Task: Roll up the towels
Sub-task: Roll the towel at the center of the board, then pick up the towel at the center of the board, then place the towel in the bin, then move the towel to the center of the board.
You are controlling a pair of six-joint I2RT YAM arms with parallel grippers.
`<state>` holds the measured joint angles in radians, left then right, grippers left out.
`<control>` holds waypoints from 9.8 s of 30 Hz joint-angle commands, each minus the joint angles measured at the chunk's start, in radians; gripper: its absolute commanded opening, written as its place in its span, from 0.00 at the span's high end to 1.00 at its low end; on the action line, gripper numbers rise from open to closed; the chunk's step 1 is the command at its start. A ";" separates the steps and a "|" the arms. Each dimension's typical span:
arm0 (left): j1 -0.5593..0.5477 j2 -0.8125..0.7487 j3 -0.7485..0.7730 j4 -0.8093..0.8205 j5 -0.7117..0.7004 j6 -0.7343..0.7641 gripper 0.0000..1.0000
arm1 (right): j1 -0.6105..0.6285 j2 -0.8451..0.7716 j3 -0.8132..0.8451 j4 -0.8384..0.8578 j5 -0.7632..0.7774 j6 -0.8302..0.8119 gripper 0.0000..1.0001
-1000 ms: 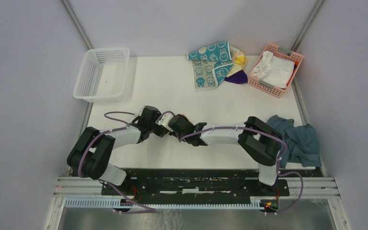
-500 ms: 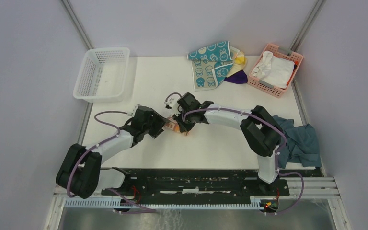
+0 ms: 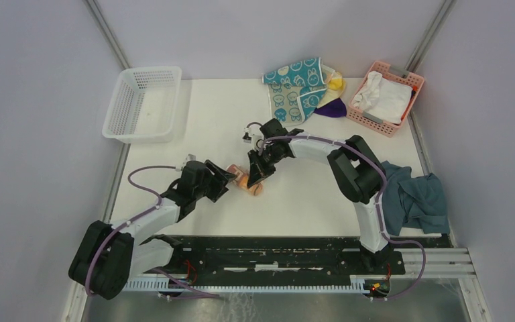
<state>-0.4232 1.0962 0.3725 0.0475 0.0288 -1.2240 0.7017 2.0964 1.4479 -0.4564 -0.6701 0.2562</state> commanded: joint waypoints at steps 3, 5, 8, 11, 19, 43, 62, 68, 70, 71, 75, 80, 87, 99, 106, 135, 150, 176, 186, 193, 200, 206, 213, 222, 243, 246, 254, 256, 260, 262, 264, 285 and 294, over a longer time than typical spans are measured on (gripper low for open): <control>-0.018 0.104 -0.047 0.271 0.078 -0.060 0.32 | -0.050 0.105 -0.050 0.078 -0.180 0.220 0.99; -0.025 0.131 -0.051 0.313 0.079 -0.067 0.32 | -0.062 0.121 -0.066 0.122 -0.201 0.260 0.99; -0.030 0.179 -0.060 0.373 0.089 -0.077 0.32 | -0.070 0.141 -0.073 0.154 -0.215 0.303 0.98; -0.035 0.202 -0.072 0.420 0.081 -0.087 0.32 | -0.073 0.157 -0.073 0.161 -0.221 0.322 0.98; -0.038 0.259 -0.132 0.509 0.045 -0.118 0.34 | -0.074 0.178 -0.063 0.186 -0.240 0.362 0.98; -0.093 0.590 -0.203 0.943 0.042 -0.270 0.57 | -0.017 0.177 0.011 0.152 -0.244 0.344 0.93; -0.008 0.465 -0.153 0.846 0.021 -0.299 0.86 | -0.084 -0.287 -0.171 0.011 0.033 0.056 0.47; 0.080 0.341 -0.059 0.713 0.032 -0.273 0.88 | -0.129 -0.498 -0.338 0.042 0.241 0.023 0.34; 0.119 0.293 -0.017 0.659 0.039 -0.259 0.88 | -0.140 -0.547 -0.395 0.052 0.301 0.016 0.30; 0.147 0.275 0.005 0.635 0.043 -0.255 0.88 | -0.142 -0.567 -0.416 0.057 0.327 0.015 0.28; 0.235 0.232 0.132 0.500 0.052 -0.218 0.88 | -0.149 -0.620 -0.464 0.053 0.440 -0.001 0.15; 0.379 0.244 0.282 0.371 0.063 -0.201 0.88 | -0.154 -0.659 -0.500 0.062 0.505 -0.017 0.02; 0.594 0.321 0.521 0.184 0.009 -0.122 0.88 | -0.153 -0.676 -0.509 0.065 0.555 -0.040 0.00; 0.765 0.676 0.884 -0.102 -0.012 -0.030 0.88 | -0.153 -0.666 -0.508 0.059 0.614 -0.058 0.00; 0.787 0.770 0.932 -0.258 0.006 -0.007 0.88 | -0.153 -0.661 -0.506 0.053 0.639 -0.060 0.00; 0.852 0.809 0.817 -0.456 -0.012 0.140 0.76 | -0.123 -0.759 -0.539 0.070 0.723 -0.057 0.00; 0.857 0.765 0.857 -0.484 -0.022 0.116 0.55 | -0.118 -0.787 -0.540 0.067 0.745 -0.058 0.00; 0.856 0.759 0.836 -0.473 -0.030 0.123 0.57 | -0.104 -0.801 -0.543 0.073 0.760 -0.060 0.00; 0.856 0.749 0.893 -0.575 -0.095 0.144 0.47 | -0.096 -0.825 -0.549 0.076 0.775 -0.061 0.00; 0.857 0.732 0.919 -0.590 -0.091 0.134 0.43 | -0.092 -0.838 -0.548 0.077 0.780 -0.063 0.00; 0.856 0.698 0.922 -0.598 -0.088 0.106 0.31 | -0.087 -0.850 -0.549 0.077 0.787 -0.063 0.00; 0.857 0.662 0.926 -0.597 -0.083 0.080 0.31 | -0.083 -0.855 -0.550 0.078 0.791 -0.063 0.00; 0.857 0.602 0.917 -0.612 -0.090 0.040 0.30 | -0.078 -0.865 -0.549 0.076 0.797 -0.064 0.00; 0.856 0.468 0.884 -0.613 -0.102 0.043 0.30 | -0.072 -0.879 -0.549 0.073 0.800 -0.064 0.00; 0.804 0.812 1.135 -0.497 -0.031 0.181 0.30 | -0.073 -0.818 -0.517 0.029 0.843 -0.067 0.00; 0.799 0.834 1.116 -0.515 -0.057 0.167 0.30 | -0.073 -0.806 -0.514 0.025 0.850 -0.069 0.00; 0.809 0.730 0.956 -0.541 -0.172 0.166 0.30 | -0.073 -0.802 -0.519 0.033 0.847 -0.069 0.00; 0.818 0.717 0.936 -0.550 -0.175 0.167 0.30 | -0.072 -0.809 -0.522 0.036 0.845 -0.069 0.00; 0.831 0.703 0.912 -0.544 -0.163 0.175 0.30 | -0.072 -0.822 -0.522 0.036 0.851 -0.069 0.00; 0.831 0.691 0.922 -0.542 -0.157 0.188 0.30 | -0.072 -0.827 -0.516 0.033 0.853 -0.071 0.00; 0.830 0.672 0.936 -0.537 -0.155 0.201 0.30 | -0.072 -0.827 -0.509 0.032 0.853 -0.070 0.00; 0.499 0.247 0.815 -0.366 0.022 0.825 0.28 | -0.150 -0.751 -0.334 0.098 0.927 -0.092 0.00; 0.324 0.063 0.678 -0.357 -0.030 0.945 0.27 | -0.299 -0.413 -0.181 0.294 0.966 0.007 0.00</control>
<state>-0.0376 1.2419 1.0637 -0.3424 0.0502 -0.4011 0.4473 1.5627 1.1732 -0.2974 0.2462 0.2050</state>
